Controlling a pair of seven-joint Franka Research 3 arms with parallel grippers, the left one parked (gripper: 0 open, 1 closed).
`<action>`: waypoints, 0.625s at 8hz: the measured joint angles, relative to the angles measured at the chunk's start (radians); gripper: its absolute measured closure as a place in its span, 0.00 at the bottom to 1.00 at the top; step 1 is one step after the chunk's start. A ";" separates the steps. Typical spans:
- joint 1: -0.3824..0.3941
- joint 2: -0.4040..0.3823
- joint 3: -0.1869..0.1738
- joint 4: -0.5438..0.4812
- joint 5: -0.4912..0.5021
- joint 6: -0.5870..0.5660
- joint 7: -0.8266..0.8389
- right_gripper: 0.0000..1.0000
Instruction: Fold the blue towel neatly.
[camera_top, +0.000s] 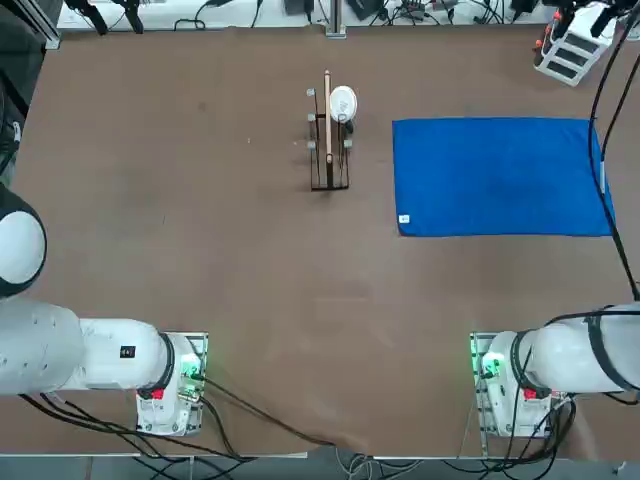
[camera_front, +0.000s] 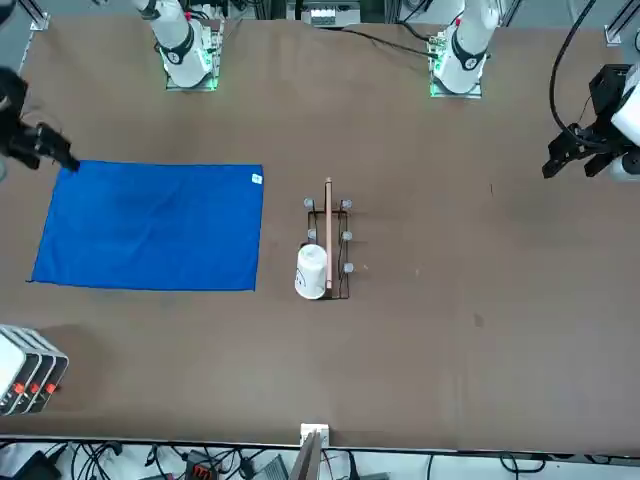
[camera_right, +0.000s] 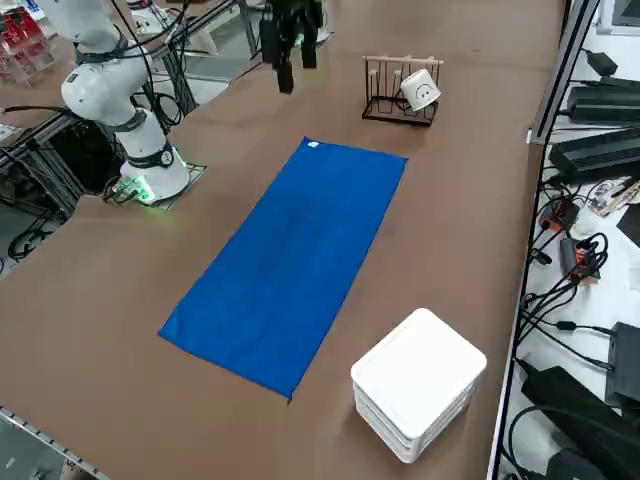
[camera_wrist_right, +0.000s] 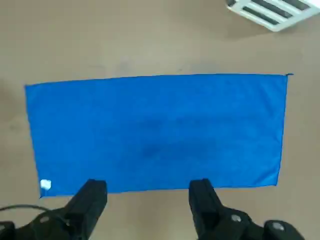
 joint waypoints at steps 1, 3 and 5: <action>-0.044 0.013 -0.003 -0.061 0.000 0.072 0.000 0.00; -0.137 0.027 -0.008 -0.197 0.000 0.204 -0.001 0.01; -0.239 0.035 -0.011 -0.369 0.000 0.437 -0.001 0.06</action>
